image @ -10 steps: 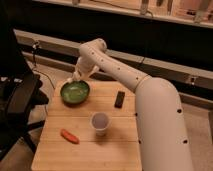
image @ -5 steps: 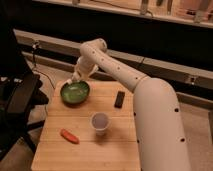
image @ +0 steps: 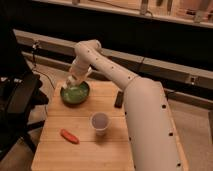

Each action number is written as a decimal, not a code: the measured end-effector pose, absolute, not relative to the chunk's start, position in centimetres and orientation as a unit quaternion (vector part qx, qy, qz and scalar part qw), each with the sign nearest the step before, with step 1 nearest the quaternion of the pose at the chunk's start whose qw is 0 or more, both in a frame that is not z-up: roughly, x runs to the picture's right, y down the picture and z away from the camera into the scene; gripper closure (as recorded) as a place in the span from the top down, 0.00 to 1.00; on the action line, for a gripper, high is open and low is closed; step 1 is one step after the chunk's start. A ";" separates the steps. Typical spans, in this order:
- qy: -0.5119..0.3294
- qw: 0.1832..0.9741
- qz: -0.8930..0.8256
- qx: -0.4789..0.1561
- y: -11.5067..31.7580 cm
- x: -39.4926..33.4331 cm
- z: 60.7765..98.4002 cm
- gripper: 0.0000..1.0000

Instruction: Place the bottle in the ceramic bowl

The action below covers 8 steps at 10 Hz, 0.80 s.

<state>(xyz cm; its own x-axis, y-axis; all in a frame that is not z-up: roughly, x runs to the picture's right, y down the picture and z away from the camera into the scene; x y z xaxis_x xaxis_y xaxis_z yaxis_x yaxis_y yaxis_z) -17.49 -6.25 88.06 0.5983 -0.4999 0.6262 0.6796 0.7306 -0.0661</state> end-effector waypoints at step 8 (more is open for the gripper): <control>-0.288 0.878 -0.350 -0.157 -5.1 -18.5 88.9 0.80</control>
